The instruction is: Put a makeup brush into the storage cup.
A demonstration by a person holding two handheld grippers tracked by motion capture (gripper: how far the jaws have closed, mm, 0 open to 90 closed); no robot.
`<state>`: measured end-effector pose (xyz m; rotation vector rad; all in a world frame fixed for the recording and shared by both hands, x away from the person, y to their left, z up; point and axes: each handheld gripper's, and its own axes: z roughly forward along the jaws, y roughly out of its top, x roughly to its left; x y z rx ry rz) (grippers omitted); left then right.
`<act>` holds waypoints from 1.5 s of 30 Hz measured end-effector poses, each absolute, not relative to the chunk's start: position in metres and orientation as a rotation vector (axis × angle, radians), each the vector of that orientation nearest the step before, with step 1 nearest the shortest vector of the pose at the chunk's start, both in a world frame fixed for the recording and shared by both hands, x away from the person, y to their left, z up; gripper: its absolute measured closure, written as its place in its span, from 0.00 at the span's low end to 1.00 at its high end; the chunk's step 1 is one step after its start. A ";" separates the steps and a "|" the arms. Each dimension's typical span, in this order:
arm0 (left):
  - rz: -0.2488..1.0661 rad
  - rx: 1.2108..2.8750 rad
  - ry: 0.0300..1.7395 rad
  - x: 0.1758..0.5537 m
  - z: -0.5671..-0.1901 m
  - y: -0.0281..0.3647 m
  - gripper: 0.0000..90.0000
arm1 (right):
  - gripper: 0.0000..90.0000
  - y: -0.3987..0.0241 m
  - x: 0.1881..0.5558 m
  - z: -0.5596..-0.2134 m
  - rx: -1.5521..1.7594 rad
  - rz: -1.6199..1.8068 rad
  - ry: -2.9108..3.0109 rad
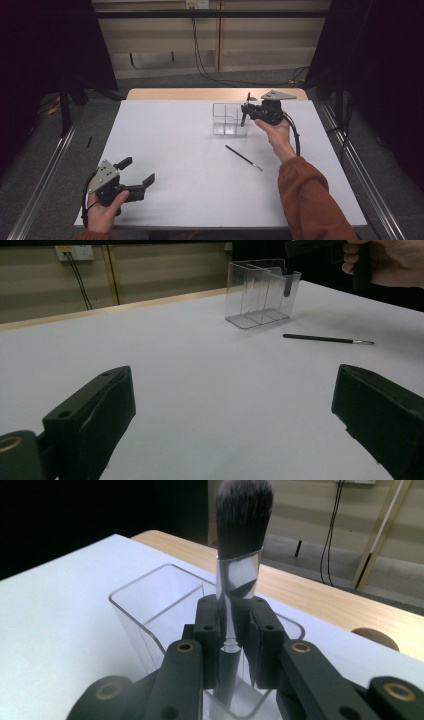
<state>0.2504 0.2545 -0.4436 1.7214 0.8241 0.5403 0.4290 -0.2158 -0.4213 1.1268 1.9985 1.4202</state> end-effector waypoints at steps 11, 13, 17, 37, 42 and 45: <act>0.548 1.725 0.824 0.251 -0.444 0.254 0.04 | 0.87 -0.217 0.429 -0.427 1.143 1.412 1.996; 0.549 1.725 0.823 0.250 -0.444 0.254 0.04 | 0.86 -0.217 0.429 -0.427 1.146 1.419 1.992; 0.549 1.722 0.824 0.250 -0.444 0.254 0.04 | 0.86 -0.218 0.428 -0.430 1.169 1.418 2.002; 0.550 1.710 0.839 0.250 -0.443 0.256 0.04 | 0.14 -0.229 0.418 -0.428 1.164 1.440 1.949; 0.558 1.701 0.852 0.250 -0.443 0.258 0.04 | 0.06 -0.233 0.411 -0.428 1.175 1.447 1.921; 0.559 1.704 0.851 0.250 -0.443 0.258 0.04 | 0.03 -0.238 0.407 -0.428 1.188 1.454 1.915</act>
